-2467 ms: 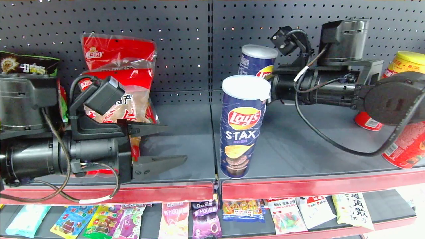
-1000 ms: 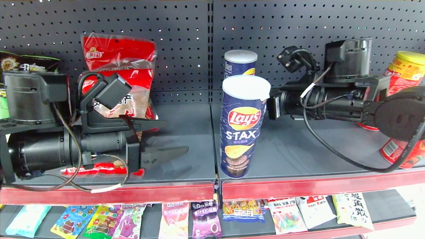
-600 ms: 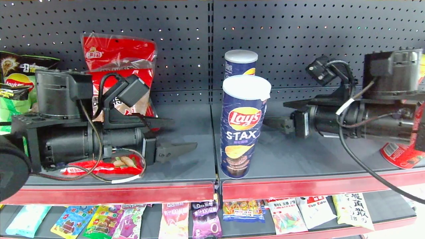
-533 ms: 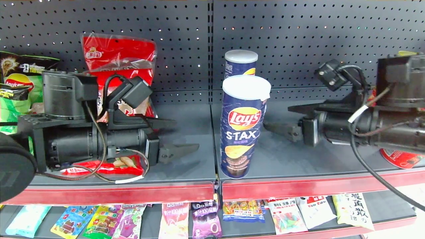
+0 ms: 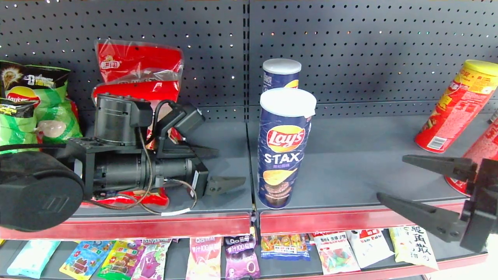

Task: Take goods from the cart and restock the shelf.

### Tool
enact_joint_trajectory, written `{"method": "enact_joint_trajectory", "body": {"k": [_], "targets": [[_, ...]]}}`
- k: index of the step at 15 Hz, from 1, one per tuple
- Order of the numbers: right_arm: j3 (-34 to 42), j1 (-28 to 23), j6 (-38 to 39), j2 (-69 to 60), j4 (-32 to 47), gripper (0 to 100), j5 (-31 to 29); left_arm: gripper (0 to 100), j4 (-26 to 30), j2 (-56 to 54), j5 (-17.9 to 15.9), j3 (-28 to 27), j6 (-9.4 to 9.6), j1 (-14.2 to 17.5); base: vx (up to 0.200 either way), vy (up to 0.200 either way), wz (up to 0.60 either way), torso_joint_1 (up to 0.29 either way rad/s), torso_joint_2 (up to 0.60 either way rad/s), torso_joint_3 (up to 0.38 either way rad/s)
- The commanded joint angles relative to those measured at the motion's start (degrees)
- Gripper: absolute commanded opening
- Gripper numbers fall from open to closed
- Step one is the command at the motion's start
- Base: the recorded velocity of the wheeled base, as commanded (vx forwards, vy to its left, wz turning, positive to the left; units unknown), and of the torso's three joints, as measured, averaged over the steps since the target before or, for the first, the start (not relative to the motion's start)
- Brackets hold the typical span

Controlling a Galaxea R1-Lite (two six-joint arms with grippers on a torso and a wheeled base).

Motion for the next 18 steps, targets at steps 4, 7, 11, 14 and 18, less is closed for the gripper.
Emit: {"method": "enact_joint_trajectory", "body": {"k": [4, 7, 11, 14, 18], "targets": [[-0.06, -4.42, 0.14, -5.27, -0.05, 100, -1.08, 100, -0.18, 2.57, 0.78, -0.55, 0.1, -1.29, 0.0, 0.0, 0.0, 0.0, 0.0, 0.0], [-0.24, -4.69, 0.14, -5.62, -0.05, 100, -1.17, 100, -0.45, 3.8, 0.78, -1.78, 0.1, -1.29, 0.0, 0.0, 0.0, 0.0, 0.0, 0.0], [-0.24, -4.77, 0.14, -5.8, -0.05, 100, -1.17, 100, -0.36, 4.68, 0.87, -2.57, 0.1, -2.08, 0.0, 0.0, 0.0, 0.0, 0.0, 0.0], [-0.33, -4.86, 0.14, -5.97, -0.05, 100, -1.26, 100, -0.45, 5.03, 0.87, -2.75, 0.1, -2.43, 0.0, 0.0, 0.0, 0.0, 0.0, 0.0], [-0.33, -5.57, 0.14, -5.97, -0.05, 100, -1.26, 100, -0.36, 5.82, 0.78, -4.33, 0.1, -2.61, 0.0, 0.0, 0.0, 0.0, 0.0, 0.0]]}}
